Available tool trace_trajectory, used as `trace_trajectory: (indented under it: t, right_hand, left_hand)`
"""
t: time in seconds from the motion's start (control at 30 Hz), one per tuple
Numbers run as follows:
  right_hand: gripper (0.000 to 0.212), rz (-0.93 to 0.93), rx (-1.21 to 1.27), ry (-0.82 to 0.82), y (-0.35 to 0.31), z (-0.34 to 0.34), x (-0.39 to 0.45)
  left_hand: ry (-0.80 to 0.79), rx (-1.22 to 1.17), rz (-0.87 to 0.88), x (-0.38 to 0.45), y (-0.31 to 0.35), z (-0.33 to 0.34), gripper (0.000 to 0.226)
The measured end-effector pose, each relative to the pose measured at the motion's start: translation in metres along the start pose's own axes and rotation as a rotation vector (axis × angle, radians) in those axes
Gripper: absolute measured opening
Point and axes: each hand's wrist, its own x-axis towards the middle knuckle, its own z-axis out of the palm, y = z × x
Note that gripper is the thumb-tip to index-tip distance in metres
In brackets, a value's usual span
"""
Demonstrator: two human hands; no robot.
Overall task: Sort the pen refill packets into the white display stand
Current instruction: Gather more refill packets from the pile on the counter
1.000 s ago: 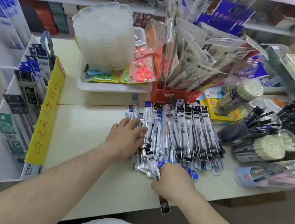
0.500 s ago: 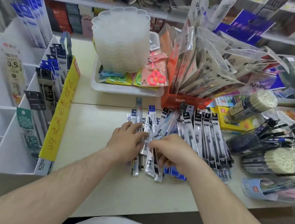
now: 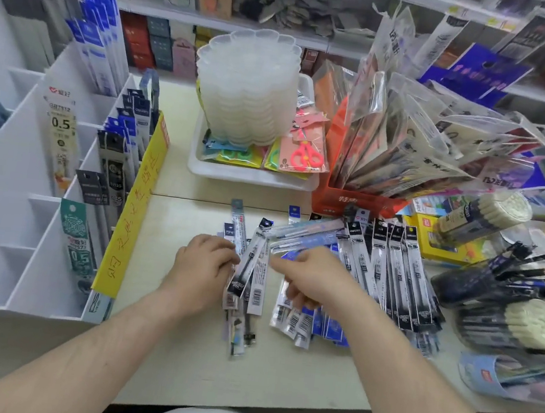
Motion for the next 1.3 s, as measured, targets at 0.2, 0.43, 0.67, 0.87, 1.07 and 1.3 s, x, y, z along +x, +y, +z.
trace_trajectory:
  t: [0.2,0.43,0.67,0.87,1.07,1.3]
  right_hand:
    - [0.046,-0.051,-0.218,0.225,0.001,-0.018,0.019]
    - [0.079,0.077,-0.62,0.143,-0.026,-0.008,0.075]
    - [0.073,0.01,-0.71,0.094,-0.015,0.013,0.07]
    - [0.026,-0.152,-0.692,0.144,-0.001,0.032,0.061]
    - [0.027,-0.258,-0.477,0.113,0.005,0.028,0.065]
    - [0.083,-0.372,-0.405,0.049,0.005,0.031,0.064]
  left_hand:
    - [-0.066,0.153,-0.373,0.025,0.032,-0.013,0.073]
    - [-0.253,0.329,-0.421,0.044,0.056,0.005,0.131]
    - [-0.295,0.262,-0.379,0.025,0.007,-0.027,0.108]
    - [-0.172,0.136,-0.402,0.018,-0.002,-0.027,0.091]
    - [-0.037,-0.133,-0.411,0.008,-0.004,-0.046,0.041]
    - [0.433,-0.798,-0.087,-0.011,0.019,-0.095,0.02]
